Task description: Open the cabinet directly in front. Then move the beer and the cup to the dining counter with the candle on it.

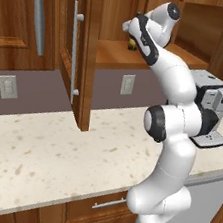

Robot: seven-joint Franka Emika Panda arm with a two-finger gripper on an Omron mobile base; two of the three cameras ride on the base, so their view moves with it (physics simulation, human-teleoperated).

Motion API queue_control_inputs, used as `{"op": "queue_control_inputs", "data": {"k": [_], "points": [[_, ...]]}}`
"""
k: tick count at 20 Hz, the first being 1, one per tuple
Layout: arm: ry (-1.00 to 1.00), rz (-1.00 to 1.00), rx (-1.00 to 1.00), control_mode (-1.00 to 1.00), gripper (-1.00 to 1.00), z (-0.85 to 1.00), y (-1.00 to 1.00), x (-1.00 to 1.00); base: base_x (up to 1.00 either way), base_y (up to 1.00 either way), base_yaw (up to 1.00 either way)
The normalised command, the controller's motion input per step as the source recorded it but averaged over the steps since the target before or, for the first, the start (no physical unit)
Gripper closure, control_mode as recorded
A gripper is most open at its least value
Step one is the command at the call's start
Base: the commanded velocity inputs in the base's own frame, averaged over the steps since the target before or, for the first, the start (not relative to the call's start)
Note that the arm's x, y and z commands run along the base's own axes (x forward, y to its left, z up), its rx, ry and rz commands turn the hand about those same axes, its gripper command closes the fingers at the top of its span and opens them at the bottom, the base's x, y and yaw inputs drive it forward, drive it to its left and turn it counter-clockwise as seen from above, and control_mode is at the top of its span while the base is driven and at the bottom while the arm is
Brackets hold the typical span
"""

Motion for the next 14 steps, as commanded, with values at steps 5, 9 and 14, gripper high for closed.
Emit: {"op": "queue_control_inputs", "data": {"k": [5, 9, 14], "points": [[0.01, 0.00, 0.00, -1.00, 1.00, 0.00, 0.01, 0.08, 0.00, 0.00, 0.00], [0.00, 0.00, 0.00, -1.00, 1.00, 0.00, 0.00, 0.00, 0.00, 0.00, 0.00], [-0.10, 0.00, 0.00, -1.00, 1.00, 0.10, 0.00, 0.00, 0.00, 0.00, 0.00]]}}
